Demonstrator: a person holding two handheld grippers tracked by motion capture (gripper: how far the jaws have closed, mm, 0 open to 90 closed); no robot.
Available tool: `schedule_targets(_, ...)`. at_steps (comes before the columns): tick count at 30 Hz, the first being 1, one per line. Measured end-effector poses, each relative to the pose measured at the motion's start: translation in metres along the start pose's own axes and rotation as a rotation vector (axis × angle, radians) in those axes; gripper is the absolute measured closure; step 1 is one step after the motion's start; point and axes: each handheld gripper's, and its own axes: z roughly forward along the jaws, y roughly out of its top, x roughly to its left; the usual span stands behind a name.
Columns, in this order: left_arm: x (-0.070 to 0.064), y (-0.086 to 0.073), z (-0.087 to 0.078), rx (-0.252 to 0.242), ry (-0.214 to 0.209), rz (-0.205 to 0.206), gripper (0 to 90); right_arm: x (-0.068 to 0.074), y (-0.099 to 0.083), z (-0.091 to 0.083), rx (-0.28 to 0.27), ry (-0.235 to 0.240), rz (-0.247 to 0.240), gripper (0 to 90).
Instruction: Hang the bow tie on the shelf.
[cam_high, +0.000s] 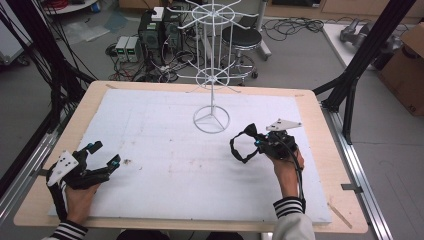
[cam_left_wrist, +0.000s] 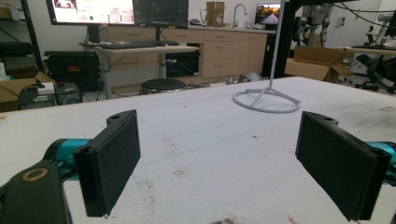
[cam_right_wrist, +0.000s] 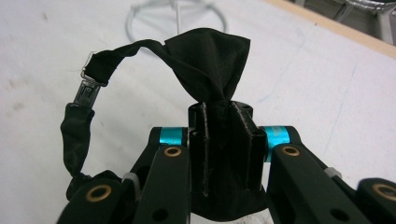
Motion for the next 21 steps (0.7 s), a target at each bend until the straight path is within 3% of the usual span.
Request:
schedule_targets(5, 0.0, 0.0, 0.0, 0.001, 0.001, -0.002, 14.2, -0.002, 0.004, -0.009, -0.068, -0.011, 0.032, 77.5)
schedule_targets(21, 0.0, 0.0, 0.0, 0.001, 0.002, -0.002, 14.2, 0.001, 0.042, -0.031, -0.204, -0.049, 0.023, 77.5)
